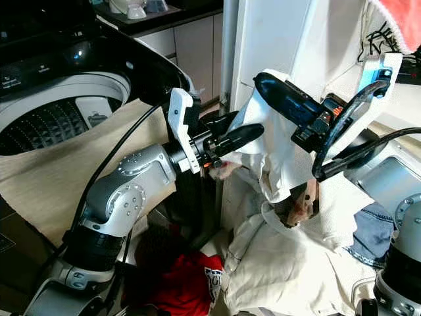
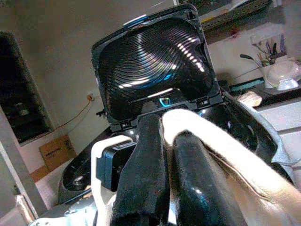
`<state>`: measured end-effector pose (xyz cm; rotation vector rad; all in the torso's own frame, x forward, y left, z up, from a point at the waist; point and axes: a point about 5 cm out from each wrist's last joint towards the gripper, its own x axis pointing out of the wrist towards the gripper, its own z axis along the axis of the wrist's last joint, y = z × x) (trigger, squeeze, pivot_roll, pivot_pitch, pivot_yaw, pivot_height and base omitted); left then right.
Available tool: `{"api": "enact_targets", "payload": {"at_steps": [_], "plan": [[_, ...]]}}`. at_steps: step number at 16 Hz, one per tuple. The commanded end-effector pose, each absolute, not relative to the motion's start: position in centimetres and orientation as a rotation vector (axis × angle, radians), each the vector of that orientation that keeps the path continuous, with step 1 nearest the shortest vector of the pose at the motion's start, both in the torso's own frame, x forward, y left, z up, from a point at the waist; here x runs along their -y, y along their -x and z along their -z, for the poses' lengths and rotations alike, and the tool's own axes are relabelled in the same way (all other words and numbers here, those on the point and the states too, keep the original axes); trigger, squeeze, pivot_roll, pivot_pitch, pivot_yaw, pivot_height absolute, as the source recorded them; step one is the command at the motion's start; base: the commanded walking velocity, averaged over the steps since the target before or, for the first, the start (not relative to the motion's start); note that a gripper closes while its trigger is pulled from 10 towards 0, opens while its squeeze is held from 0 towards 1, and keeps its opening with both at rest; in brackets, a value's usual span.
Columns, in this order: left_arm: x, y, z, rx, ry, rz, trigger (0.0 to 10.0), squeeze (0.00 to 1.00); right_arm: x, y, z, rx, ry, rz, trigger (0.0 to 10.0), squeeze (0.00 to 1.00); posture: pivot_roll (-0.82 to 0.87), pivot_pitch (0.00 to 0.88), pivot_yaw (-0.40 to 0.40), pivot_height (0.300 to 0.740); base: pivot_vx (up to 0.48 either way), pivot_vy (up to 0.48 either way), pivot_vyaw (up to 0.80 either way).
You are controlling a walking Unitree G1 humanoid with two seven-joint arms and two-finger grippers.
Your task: Clothes washing
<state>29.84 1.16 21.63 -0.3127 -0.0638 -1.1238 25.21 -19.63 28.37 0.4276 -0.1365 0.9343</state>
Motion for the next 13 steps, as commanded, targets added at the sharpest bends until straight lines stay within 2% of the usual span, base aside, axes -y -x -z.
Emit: {"api": "enact_targets", "payload": {"at_steps": [1,11,12,13], "plan": [[-0.99,-29.96,-21.53,0.053,0.283,1.131,0.0,0.0,19.28,-24.77,-28.9,0.166,-0.403,-0.948,0.0,0.0,-0.21,0.0,0.043,0.74,0.0,0.0,0.0],[-1.39,-30.3,-21.71,0.086,0.296,1.111,0.0,0.0,19.08,-24.67,-28.71,0.162,-0.396,-0.933,0.0,0.0,-0.22,0.0,0.048,0.74,0.0,0.0,0.0],[-1.48,-30.4,-21.74,0.092,0.3,1.104,0.0,0.0,19.11,-24.68,-28.67,0.16,-0.395,-0.926,3.5,1.0,-0.22,0.0,0.05,0.74,0.0,0.0,0.0],[-1.65,-30.62,-21.88,0.102,0.31,1.085,0.0,0.0,19.21,-24.75,-28.6,0.156,-0.395,-0.911,10.0,1.0,-0.22,0.0,0.05,0.74,0.0,0.0,0.0]]}}
